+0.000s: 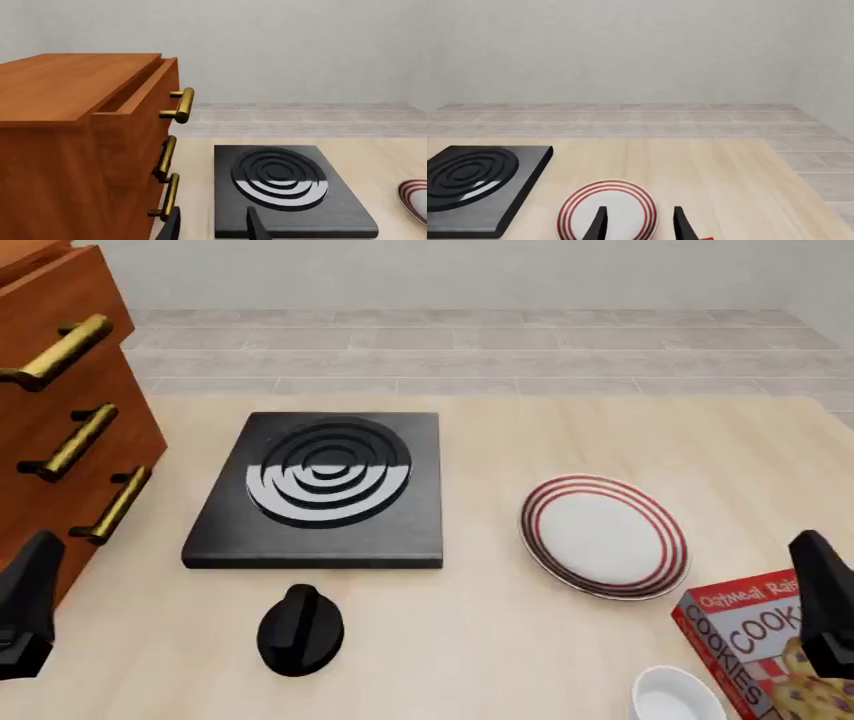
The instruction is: Pick the akita bowl in the top layer of the wooden cabinet and place it on the plate.
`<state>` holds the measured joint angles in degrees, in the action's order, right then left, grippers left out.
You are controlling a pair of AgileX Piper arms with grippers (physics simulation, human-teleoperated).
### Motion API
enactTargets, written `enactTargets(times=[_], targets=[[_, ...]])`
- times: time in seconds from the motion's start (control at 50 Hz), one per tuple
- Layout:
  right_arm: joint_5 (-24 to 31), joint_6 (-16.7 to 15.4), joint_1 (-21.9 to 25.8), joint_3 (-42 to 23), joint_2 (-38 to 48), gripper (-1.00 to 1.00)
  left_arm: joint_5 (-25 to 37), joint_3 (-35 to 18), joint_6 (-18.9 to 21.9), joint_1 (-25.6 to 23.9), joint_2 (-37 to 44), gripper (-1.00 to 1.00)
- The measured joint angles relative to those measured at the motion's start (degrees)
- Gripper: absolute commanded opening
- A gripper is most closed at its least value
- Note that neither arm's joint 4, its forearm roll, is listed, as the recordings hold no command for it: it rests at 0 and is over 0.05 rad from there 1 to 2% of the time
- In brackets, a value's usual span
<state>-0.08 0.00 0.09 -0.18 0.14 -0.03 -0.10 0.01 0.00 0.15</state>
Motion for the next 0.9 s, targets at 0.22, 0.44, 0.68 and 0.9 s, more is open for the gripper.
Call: enactTargets(times=[0.22,0.44,0.68,0.9], targets=[[0.1,0.0,-0.1,-0.1,0.1,1.00,0.2,-0.1,0.0,-0.2,0.1,1.00],[0.3,0.1,-0.2,-0.2,0.0,1.00,0.2,-0.1,0.2,-0.4,0.0,1.00],[0.1,0.1,-0.4,-0.4,-0.1,1.00,-0.3,-1.9,1.4,-0.5,-0.1,1.00],[0.0,0.2,-0.5,-0.5,-0.1,1.00,1.8,-6.3,3.1,-1.1,-0.1,1.00]])
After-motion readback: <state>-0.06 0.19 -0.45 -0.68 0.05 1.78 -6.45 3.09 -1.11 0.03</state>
